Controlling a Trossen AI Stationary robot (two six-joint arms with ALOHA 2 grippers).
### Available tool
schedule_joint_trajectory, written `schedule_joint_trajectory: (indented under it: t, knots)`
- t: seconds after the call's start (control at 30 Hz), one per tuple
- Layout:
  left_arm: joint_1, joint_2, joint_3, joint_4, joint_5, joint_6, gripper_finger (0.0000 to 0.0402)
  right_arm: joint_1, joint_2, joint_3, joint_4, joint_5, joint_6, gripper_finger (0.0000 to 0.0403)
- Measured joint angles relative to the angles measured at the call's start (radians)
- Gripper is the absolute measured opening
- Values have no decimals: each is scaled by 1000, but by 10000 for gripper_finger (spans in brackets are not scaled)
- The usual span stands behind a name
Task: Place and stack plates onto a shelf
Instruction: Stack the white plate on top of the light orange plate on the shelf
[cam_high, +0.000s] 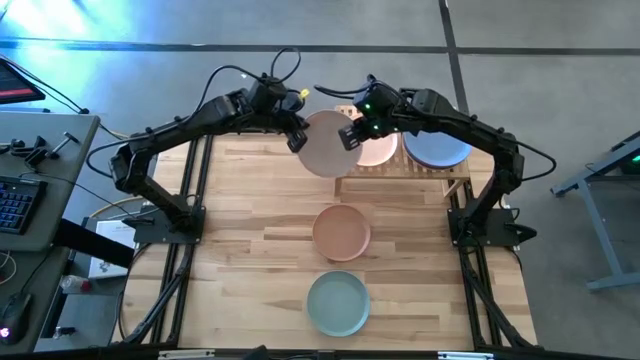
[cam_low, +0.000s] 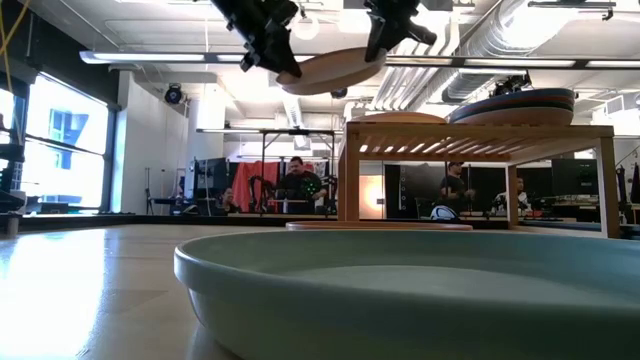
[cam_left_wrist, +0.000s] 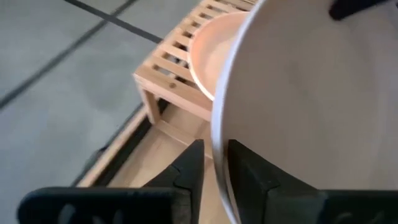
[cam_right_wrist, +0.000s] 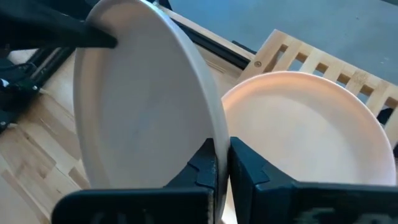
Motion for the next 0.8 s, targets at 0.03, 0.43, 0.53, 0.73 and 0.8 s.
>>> schedule_joint_trajectory:
  t: [0.03, 0.43, 0.53, 0.73, 0.8]
  knots:
    - [0, 5, 0, 1, 21, 0, 67, 0, 0, 0, -7, 6, 1, 3]
    - [-3, -3, 0, 36, 29, -53, 110, -62, 0, 0, -76, 15, -68, 1]
    - [-3, -18, 0, 52, 24, -53, 109, -94, -1, 1, -77, -2, -113, 1]
    - [-3, -46, 0, 62, 24, -53, 109, -194, -6, 4, -77, -73, -234, 0]
    - [-3, -48, 0, 57, 24, -53, 108, -238, -6, 4, -77, -117, -280, 0]
